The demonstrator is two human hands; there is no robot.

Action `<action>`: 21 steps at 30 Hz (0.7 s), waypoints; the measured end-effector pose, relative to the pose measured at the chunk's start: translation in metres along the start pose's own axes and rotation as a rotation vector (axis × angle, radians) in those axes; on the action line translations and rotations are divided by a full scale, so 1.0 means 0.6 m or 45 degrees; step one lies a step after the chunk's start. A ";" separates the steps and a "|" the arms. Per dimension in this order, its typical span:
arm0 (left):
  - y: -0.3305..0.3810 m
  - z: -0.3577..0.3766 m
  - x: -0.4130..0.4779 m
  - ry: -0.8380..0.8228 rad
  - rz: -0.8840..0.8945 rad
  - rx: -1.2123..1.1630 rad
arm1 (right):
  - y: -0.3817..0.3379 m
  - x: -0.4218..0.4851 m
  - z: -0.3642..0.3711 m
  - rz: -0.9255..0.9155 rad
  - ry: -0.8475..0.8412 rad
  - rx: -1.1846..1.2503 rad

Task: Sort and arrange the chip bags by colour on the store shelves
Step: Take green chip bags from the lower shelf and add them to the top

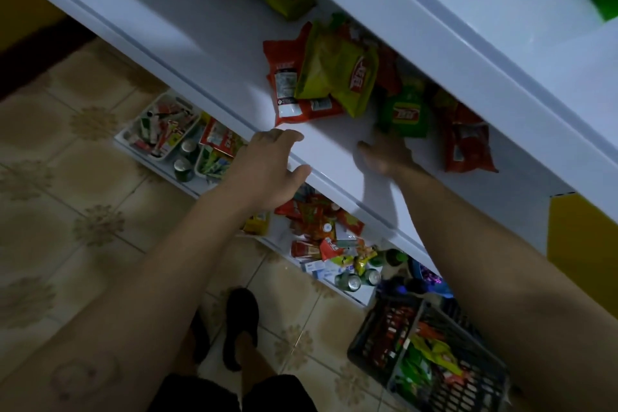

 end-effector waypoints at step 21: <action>0.079 0.092 -0.039 -0.265 -0.152 -0.214 | 0.117 -0.272 -0.080 -0.198 0.711 0.399</action>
Point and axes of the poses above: each hand's wrist, its own x-axis towards the middle knuckle, its own z-axis out of the palm, y = z × x, the point moved 4 cm from there along x, towards the middle knuckle, and after that the axes turned 6 degrees about y, right-handed, at the moved point
